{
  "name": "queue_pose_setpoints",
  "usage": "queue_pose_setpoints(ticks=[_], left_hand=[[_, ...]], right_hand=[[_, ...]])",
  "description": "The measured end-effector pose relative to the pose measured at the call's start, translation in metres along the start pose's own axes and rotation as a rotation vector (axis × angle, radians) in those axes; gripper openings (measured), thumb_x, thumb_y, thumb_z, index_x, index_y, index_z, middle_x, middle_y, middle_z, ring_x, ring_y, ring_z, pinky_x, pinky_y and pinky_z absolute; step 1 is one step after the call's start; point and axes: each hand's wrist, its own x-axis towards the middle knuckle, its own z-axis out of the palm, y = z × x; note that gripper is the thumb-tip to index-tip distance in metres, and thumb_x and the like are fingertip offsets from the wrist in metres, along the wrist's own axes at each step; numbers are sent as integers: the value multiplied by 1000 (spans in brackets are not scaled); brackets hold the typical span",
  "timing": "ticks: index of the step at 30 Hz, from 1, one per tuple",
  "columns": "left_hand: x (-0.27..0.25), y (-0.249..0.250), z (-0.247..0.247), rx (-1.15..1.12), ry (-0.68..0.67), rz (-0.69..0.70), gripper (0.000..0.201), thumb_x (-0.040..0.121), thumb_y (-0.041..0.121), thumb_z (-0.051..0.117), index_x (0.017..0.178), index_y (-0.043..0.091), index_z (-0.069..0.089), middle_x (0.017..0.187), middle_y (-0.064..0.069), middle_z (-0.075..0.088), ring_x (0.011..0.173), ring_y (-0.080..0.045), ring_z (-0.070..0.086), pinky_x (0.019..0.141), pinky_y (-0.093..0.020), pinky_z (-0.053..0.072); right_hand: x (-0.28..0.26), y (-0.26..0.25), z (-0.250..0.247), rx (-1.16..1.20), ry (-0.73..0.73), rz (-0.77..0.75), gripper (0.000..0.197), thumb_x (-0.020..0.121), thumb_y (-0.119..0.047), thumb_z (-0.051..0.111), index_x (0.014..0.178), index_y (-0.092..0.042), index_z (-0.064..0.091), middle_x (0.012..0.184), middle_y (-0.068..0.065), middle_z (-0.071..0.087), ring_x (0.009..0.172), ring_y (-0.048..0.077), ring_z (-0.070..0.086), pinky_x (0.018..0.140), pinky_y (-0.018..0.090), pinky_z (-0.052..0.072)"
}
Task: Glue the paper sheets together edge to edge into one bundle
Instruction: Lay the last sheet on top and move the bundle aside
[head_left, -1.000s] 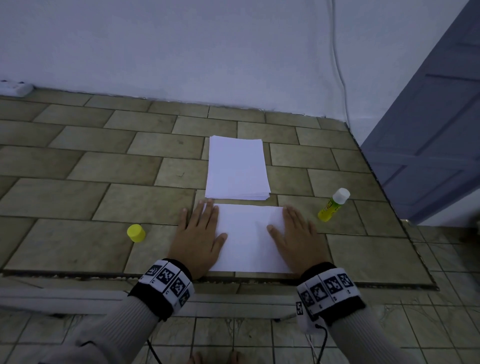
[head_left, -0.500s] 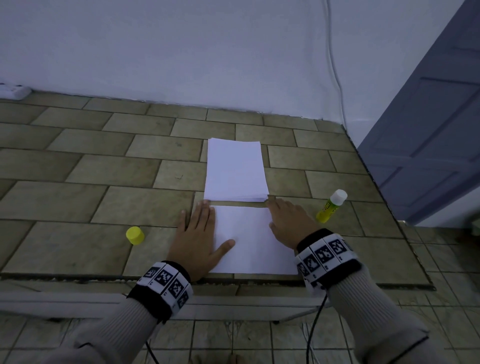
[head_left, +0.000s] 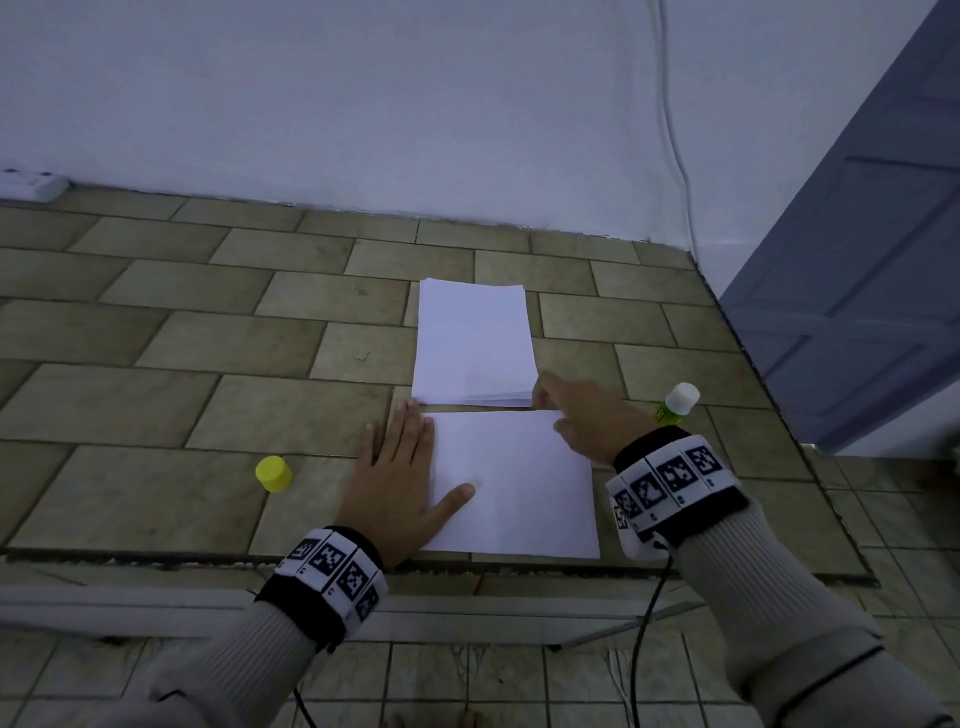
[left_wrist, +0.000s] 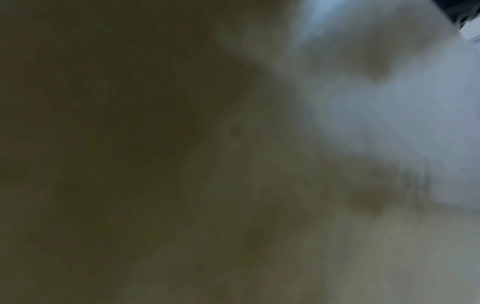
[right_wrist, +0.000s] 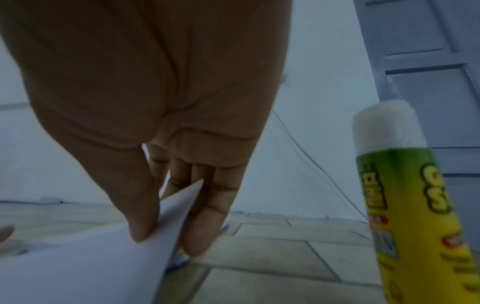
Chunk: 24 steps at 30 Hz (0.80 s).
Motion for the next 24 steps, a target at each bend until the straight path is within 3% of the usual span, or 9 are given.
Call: queue_pose_setpoints(ticks=[3, 5, 7, 11, 14, 17, 19, 22, 24], left_hand=[[-1, -1, 0, -39, 60, 11, 110, 80, 83, -10, 154, 3, 3, 159, -14, -17, 148, -26, -19, 120, -54, 1], [-2, -1, 0, -74, 117, 15, 107, 83, 83, -3, 153, 3, 1, 160, -15, -16, 148, -26, -19, 119, -54, 0], [-3, 0, 1, -108, 172, 18, 105, 85, 82, 4, 153, 2, 1, 161, -15, -11, 149, -26, -16, 118, -55, -1], [-3, 0, 2, -88, 194, 23, 102, 89, 78, 10, 153, -1, 9, 162, -18, -2, 150, -29, -7, 117, -59, 5], [-3, -1, 3, -86, 193, 36, 100, 90, 77, 12, 153, 0, 13, 162, -17, -1, 150, -28, -6, 118, -59, 5], [-3, -1, 4, -90, 187, 34, 98, 89, 77, 10, 154, 3, 12, 162, -15, -2, 150, -26, -6, 118, -56, 2], [-3, -1, 3, -93, 168, 29, 99, 87, 79, 7, 155, 6, 11, 161, -11, -5, 150, -24, -8, 119, -54, 2], [-3, -2, 2, -78, 121, 25, 103, 83, 82, -1, 154, 9, 18, 162, -9, -4, 150, -22, -10, 120, -52, 0], [-2, -2, 2, -71, 110, 22, 105, 82, 83, -3, 153, 10, 23, 162, -9, 0, 150, -21, -8, 121, -50, 0]], right_hand=[[-10, 2, -22, 61, 56, -51, 19, 91, 0, 51, 96, -17, 58, 107, 3, 64, 104, 18, 60, 83, 27, 50], [-18, 4, -42, 107, 102, -57, 17, 90, -2, 56, 90, -18, 63, 91, -9, 61, 90, 5, 59, 71, 6, 41], [-24, 6, -62, 157, 171, -35, 14, 89, -4, 60, 91, -17, 67, 84, -16, 54, 77, -7, 50, 62, 0, 35], [-14, 11, -72, 327, 378, 42, 13, 86, -7, 64, 92, -18, 67, 84, -13, 58, 72, -2, 53, 60, 5, 38], [17, 11, -50, 538, 429, 137, 15, 82, -4, 67, 91, -17, 66, 88, 3, 64, 77, 14, 62, 73, 29, 56], [46, 8, -23, 664, 434, 227, 15, 81, -3, 67, 92, -13, 65, 94, 12, 67, 90, 28, 66, 84, 46, 56], [60, 5, -6, 659, 461, 272, 15, 84, -4, 66, 99, -7, 65, 101, 15, 67, 93, 29, 64, 87, 41, 53], [70, -2, 11, 617, 486, 305, 21, 86, -8, 66, 106, -3, 65, 100, 11, 61, 89, 20, 55, 76, 24, 43], [73, -4, 17, 590, 483, 319, 22, 86, -8, 66, 107, -4, 65, 104, 11, 62, 94, 22, 57, 75, 21, 39]])
